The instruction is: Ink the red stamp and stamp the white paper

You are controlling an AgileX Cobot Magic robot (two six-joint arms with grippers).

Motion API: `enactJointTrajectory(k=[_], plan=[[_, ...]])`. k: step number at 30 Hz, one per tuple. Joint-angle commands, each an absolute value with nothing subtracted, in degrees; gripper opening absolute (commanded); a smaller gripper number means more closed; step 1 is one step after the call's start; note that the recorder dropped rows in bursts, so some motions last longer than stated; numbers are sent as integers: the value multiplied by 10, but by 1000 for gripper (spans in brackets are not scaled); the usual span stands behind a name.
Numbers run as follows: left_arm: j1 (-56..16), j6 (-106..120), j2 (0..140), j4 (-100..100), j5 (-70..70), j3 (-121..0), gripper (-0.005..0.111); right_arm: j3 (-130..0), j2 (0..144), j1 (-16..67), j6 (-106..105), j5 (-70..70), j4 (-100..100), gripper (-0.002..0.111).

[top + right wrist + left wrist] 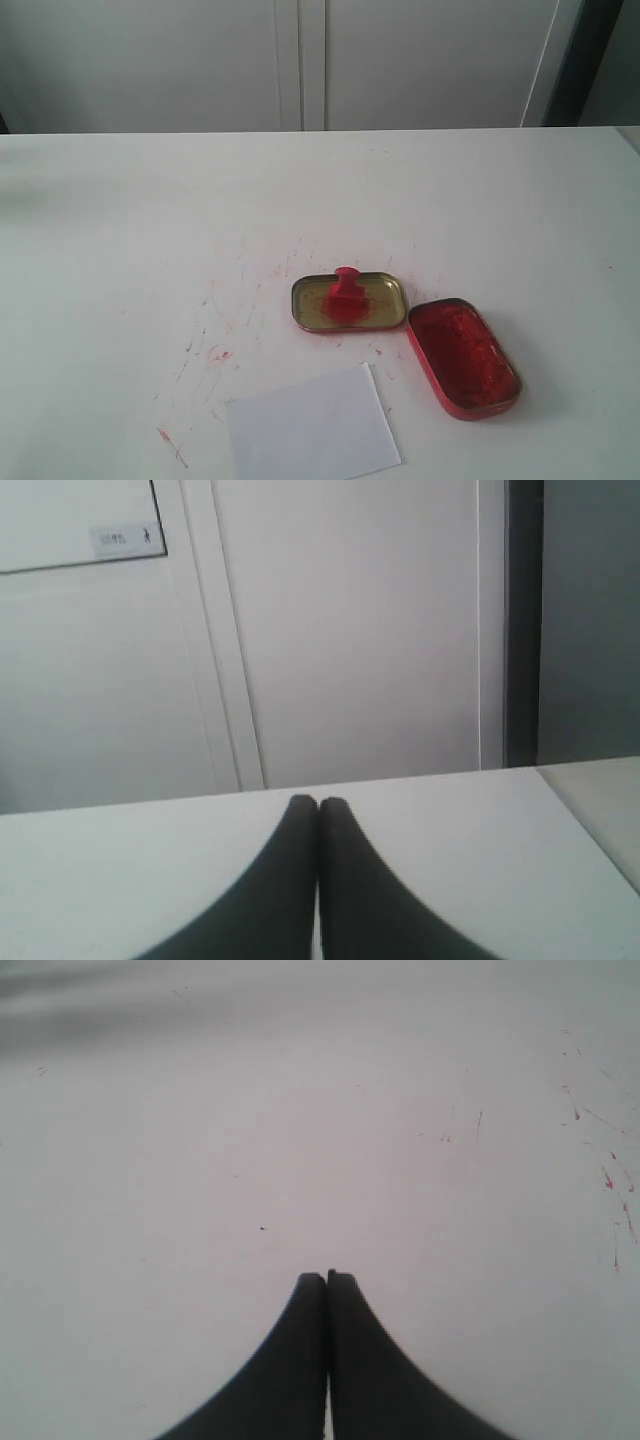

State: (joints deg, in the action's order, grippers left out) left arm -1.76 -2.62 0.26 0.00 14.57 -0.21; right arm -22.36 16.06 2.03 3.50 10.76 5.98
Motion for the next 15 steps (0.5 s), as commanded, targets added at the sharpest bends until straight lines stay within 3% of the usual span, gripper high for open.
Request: enactJointTrajectory(k=[1,15], plan=[[-16,-28,0,-6,145,0,0,-265,230,22,32,142,56,0],[-16,-28,0,-6,145,0,0,-428,509,22,24,265,57,0]])
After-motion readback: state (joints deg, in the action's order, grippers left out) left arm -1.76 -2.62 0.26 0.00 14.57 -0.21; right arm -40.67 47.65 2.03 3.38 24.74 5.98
